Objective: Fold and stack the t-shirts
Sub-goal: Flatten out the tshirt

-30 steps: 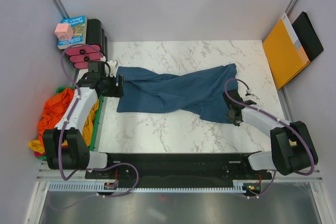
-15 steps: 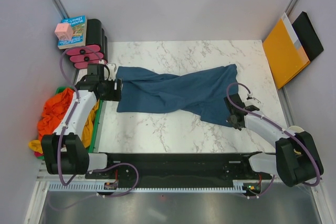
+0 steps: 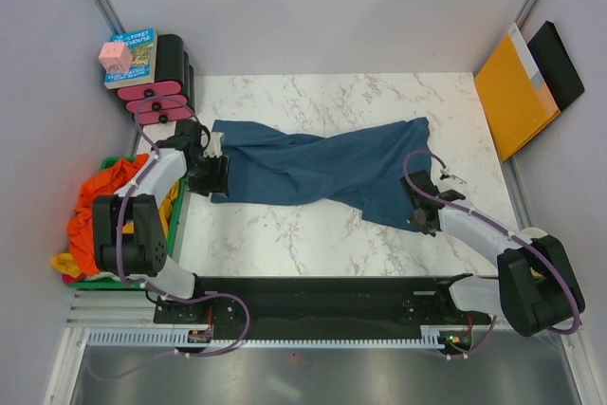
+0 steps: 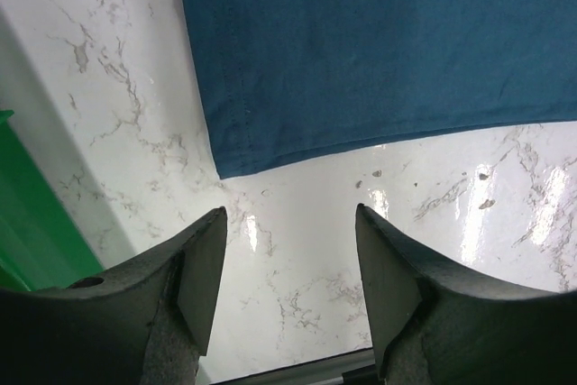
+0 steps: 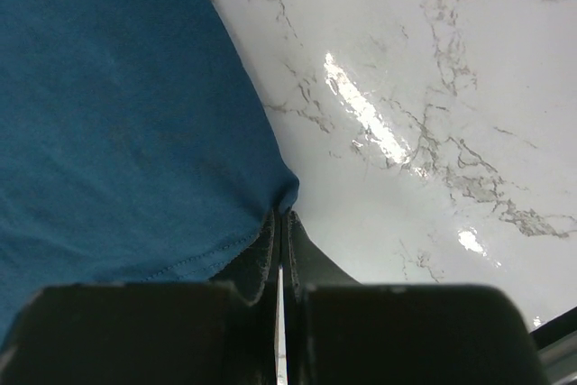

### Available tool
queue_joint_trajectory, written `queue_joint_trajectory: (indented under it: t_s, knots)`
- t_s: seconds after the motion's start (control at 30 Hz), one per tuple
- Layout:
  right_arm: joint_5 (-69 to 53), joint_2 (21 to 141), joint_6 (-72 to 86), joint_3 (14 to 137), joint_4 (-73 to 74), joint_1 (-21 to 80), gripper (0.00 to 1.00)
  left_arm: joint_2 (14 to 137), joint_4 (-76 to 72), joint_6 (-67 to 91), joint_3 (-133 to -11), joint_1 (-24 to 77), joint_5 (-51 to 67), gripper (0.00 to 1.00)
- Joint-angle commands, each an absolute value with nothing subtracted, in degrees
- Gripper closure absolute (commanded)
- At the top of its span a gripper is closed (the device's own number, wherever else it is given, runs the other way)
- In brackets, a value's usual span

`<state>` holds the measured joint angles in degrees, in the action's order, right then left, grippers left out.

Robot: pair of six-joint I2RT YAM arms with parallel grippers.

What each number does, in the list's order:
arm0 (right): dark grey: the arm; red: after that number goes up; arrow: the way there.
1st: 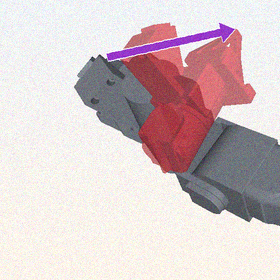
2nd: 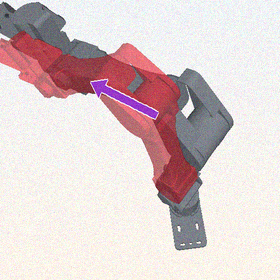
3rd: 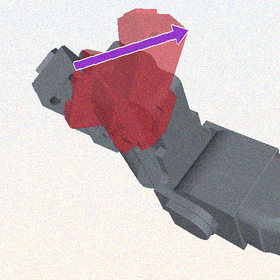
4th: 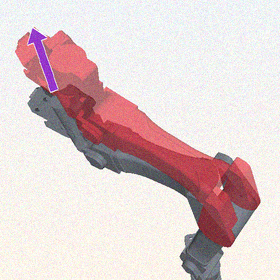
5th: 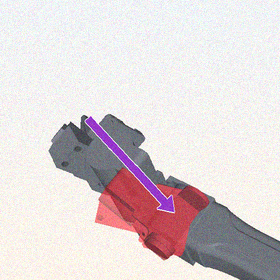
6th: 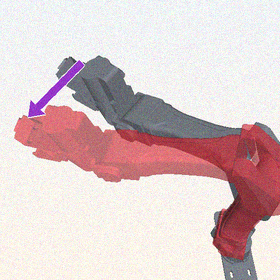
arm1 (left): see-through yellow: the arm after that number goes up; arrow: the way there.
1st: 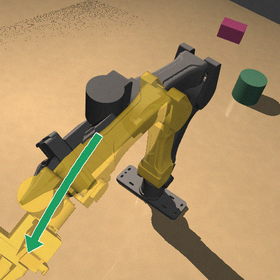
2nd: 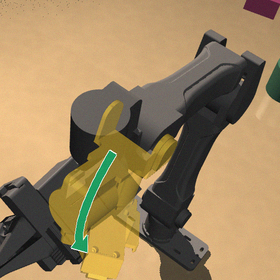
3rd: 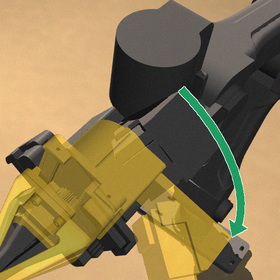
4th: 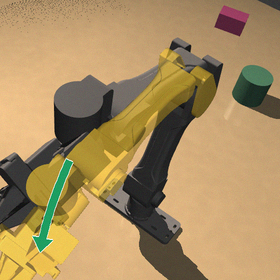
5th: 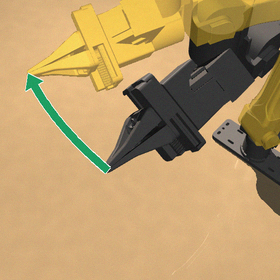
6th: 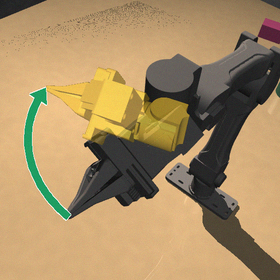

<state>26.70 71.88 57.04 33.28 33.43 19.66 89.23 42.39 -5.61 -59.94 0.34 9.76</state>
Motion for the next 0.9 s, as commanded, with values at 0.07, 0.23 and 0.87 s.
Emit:
queue_joint_trajectory:
  t_s: [0.07,0.23,0.87]
  knots:
    - [28.6,72.1,55.7,36.5,34.5,19.9,1.0,92.1,39.5,-5.4,-59.5,0.1,10.9,0.34]
    - [28.5,72.9,55.5,37.3,34.5,20.0,1.0,95.0,37.3,-6.1,-58.2,-1.6,11.0,0.34]
    - [28.7,73.9,55.6,37.2,33.7,20.7,1.0,99.0,33.0,-6.9,-57.7,-2.6,12.4,0.48]
